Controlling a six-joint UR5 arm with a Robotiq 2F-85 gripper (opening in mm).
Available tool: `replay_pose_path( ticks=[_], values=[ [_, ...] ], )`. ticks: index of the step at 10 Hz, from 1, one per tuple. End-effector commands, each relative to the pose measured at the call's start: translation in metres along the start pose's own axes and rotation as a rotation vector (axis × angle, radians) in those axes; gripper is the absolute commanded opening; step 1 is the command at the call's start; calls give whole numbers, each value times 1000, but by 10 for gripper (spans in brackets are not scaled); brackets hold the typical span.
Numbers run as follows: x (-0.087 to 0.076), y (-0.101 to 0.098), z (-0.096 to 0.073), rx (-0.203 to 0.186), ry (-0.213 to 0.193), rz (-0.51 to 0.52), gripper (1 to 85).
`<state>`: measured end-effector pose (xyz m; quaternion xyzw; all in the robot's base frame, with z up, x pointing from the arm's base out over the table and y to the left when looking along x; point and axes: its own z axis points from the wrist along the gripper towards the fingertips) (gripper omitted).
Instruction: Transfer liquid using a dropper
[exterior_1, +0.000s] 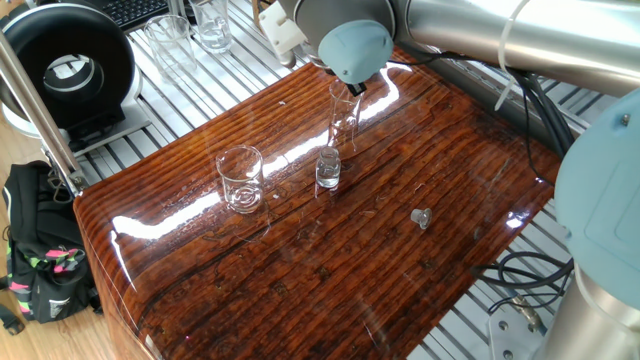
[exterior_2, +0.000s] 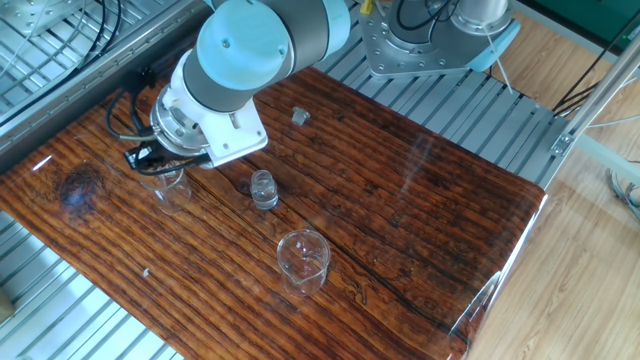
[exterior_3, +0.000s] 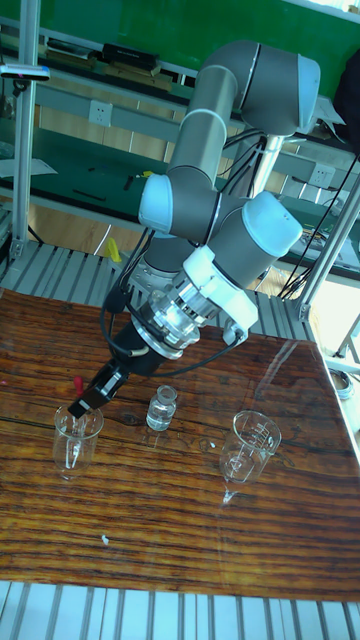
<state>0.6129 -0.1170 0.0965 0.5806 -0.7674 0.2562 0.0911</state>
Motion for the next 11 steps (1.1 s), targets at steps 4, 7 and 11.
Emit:
replay_pose_path(
  ticks=[4, 7, 11],
  values=[
    [-2, 1, 1, -6, -11, 12, 20],
    [-2, 2, 1, -7, -14, 14, 20],
    [4, 4, -3, -19, -11, 11, 20]
  ],
)
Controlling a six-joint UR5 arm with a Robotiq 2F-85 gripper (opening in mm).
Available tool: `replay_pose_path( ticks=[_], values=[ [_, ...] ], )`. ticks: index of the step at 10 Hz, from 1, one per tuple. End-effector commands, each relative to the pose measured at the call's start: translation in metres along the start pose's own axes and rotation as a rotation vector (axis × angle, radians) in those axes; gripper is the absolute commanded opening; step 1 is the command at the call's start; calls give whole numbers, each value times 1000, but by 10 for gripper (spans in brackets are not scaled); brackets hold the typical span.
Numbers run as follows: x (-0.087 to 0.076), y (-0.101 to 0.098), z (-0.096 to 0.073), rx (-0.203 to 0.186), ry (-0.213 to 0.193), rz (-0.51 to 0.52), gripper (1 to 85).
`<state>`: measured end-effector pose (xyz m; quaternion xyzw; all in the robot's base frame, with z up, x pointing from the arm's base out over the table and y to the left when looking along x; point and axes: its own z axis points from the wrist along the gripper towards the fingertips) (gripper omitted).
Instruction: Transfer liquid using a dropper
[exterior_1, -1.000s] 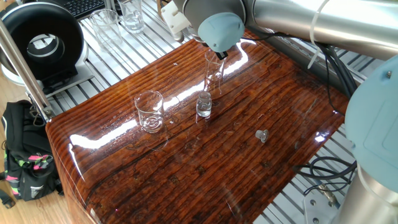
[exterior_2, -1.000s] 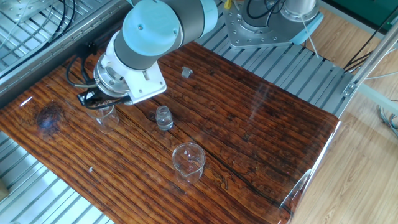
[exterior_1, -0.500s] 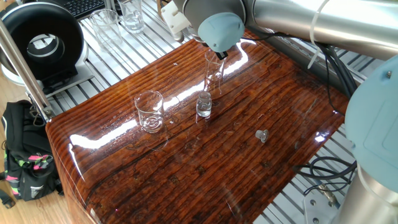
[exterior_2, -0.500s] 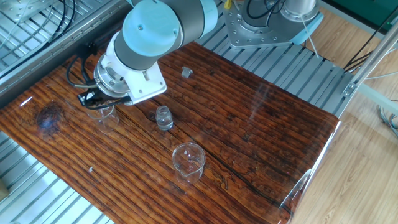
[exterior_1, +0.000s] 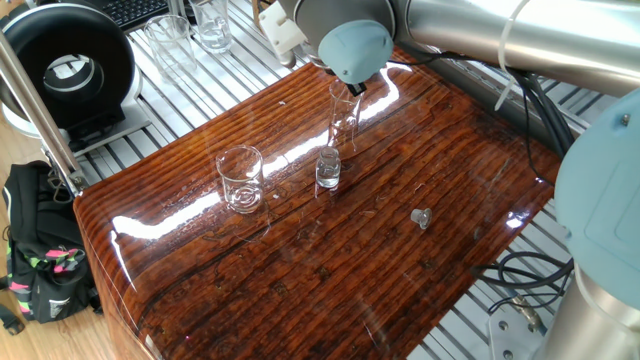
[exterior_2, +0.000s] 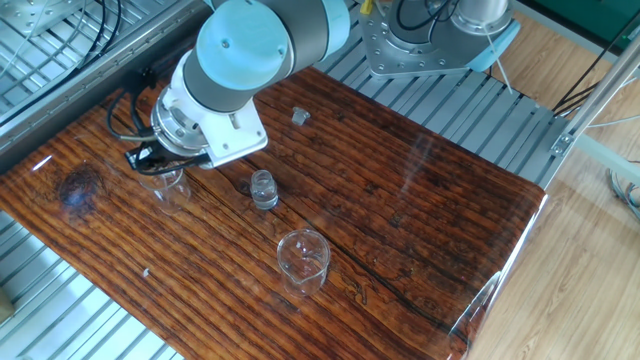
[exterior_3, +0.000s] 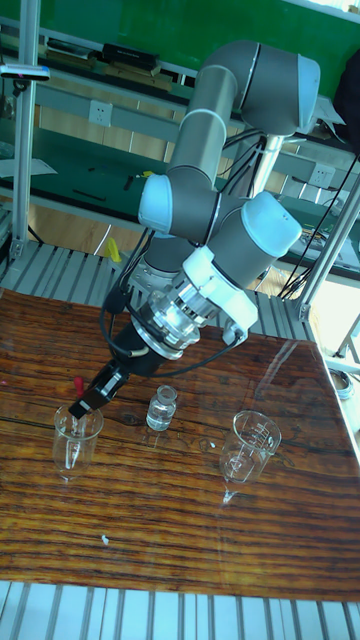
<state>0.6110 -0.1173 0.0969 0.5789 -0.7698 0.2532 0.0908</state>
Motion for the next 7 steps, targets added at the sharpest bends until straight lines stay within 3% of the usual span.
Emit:
replay_pose_path(
  ticks=[1, 7],
  values=[
    [5, 3, -3, -14, -6, 3, 20],
    [8, 8, 3, -19, -10, 2, 20]
  ],
)
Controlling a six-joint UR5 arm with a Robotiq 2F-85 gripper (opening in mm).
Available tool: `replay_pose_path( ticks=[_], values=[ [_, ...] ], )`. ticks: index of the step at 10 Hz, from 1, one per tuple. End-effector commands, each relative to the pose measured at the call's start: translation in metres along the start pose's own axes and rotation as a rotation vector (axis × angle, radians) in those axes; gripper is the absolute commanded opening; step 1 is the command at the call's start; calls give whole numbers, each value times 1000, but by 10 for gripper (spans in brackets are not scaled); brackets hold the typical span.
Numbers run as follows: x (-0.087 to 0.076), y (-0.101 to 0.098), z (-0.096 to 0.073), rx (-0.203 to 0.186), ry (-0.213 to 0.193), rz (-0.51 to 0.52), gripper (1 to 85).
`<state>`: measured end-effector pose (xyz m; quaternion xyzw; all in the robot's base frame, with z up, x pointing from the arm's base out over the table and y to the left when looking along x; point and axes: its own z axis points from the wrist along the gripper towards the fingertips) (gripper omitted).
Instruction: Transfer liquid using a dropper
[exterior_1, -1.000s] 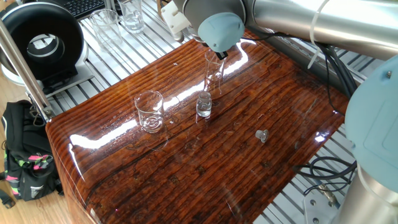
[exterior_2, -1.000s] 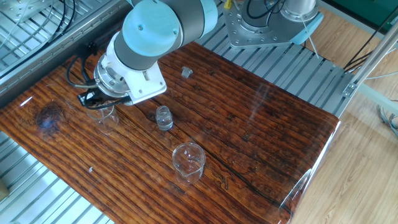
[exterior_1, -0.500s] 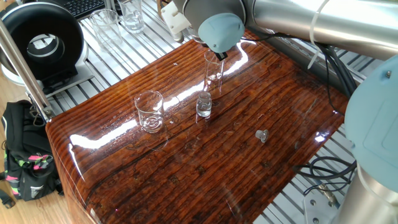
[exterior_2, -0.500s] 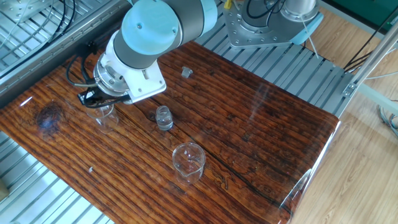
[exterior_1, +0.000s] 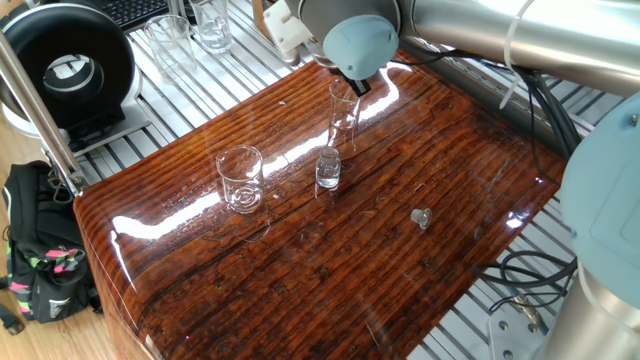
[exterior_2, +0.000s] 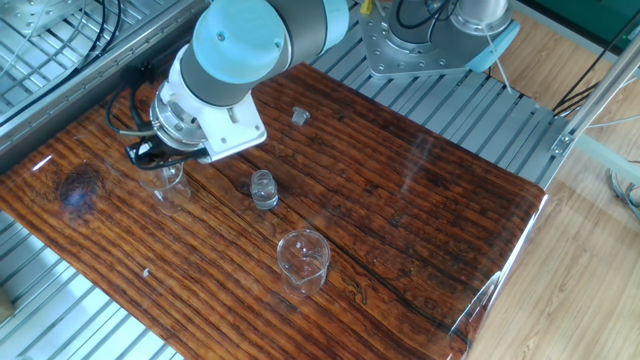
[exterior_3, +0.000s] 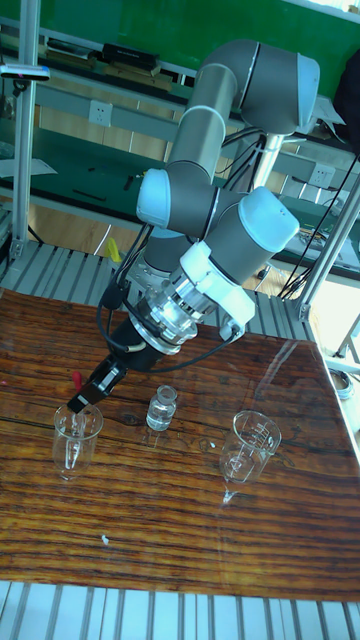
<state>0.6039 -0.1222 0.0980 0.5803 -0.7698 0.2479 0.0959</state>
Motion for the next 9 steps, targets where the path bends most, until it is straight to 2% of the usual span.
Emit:
replay_pose_path(
  ticks=[1, 5, 9],
  values=[
    [2, 3, 3, -6, -13, 11, 20],
    [-2, 5, 7, -1, -41, 29, 23],
    [-1, 3, 8, 8, -37, 40, 23]
  ],
)
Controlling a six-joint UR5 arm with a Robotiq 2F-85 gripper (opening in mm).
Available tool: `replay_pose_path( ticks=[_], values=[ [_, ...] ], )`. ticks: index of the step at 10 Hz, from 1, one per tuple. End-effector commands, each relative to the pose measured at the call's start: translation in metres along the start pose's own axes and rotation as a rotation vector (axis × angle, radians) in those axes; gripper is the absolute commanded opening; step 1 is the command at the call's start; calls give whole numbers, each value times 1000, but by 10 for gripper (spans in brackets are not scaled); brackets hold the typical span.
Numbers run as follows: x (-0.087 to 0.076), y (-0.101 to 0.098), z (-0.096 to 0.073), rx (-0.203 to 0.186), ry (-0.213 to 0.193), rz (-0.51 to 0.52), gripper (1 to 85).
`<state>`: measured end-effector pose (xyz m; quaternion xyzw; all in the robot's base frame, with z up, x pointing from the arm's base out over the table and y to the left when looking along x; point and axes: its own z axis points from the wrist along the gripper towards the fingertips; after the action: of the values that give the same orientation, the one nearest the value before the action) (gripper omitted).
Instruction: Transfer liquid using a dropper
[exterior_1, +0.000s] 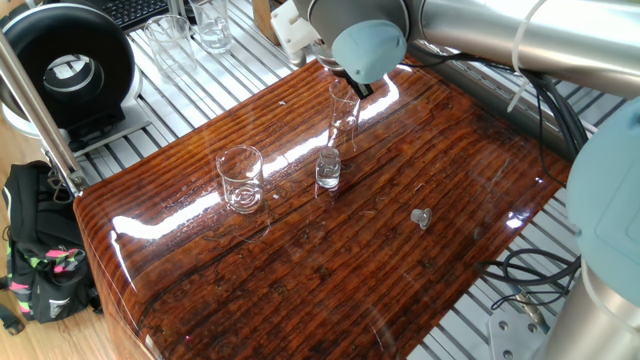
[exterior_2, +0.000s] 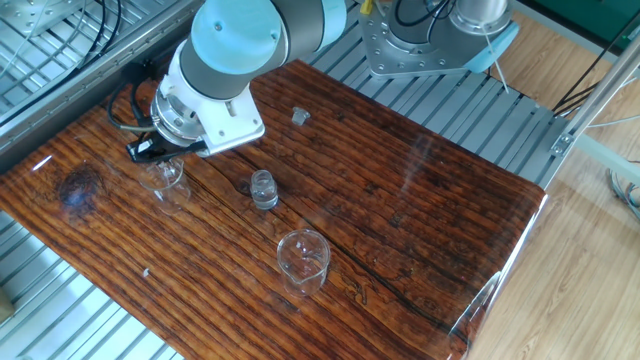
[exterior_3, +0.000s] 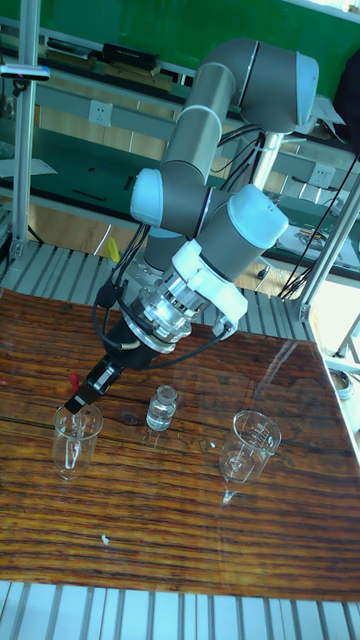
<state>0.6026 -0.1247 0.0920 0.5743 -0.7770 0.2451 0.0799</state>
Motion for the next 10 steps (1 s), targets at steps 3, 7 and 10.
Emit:
replay_pose_path(
  ticks=[3, 7, 10],
  values=[
    [0, 0, 1, -3, -6, 11, 27],
    [0, 0, 1, -3, -6, 5, 47],
    [-1, 2, 1, -10, -8, -5, 113]
  ],
)
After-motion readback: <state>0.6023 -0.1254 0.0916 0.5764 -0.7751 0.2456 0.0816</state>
